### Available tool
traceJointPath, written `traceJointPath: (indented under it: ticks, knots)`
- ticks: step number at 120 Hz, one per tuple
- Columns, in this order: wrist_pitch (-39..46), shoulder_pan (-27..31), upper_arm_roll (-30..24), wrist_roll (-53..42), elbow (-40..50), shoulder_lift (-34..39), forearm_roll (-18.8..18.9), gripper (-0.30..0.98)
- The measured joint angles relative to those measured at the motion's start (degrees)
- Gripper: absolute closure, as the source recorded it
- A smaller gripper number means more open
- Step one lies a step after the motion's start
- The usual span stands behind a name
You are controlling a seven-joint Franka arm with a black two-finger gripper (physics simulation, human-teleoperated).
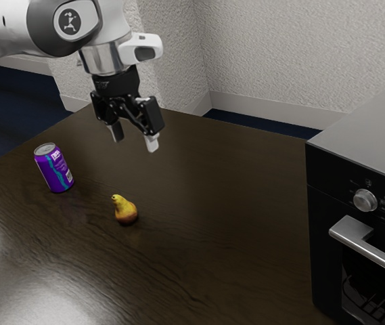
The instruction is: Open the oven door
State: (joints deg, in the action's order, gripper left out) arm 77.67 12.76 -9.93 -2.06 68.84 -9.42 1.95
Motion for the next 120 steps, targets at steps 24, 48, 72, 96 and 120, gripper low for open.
traceJointPath:
  ticks: [24, 48, 72, 96, 120]
  knots:
    - [0.6, 0.0, 0.0, 0.7, -0.1, -0.1, 0.1, 0.0]
    - [0.5, 5.3, -15.0, -18.5, -5.7, 16.9, -5.2, 0.0]
    - [14.1, -6.4, -21.6, -49.0, 21.2, 30.9, -19.7, 0.0]
    - [21.2, -6.8, -25.7, -68.9, 21.8, 24.3, -19.7, 0.0]
    - [23.9, -6.5, -26.1, -78.6, 21.0, 20.1, -14.1, 0.0]
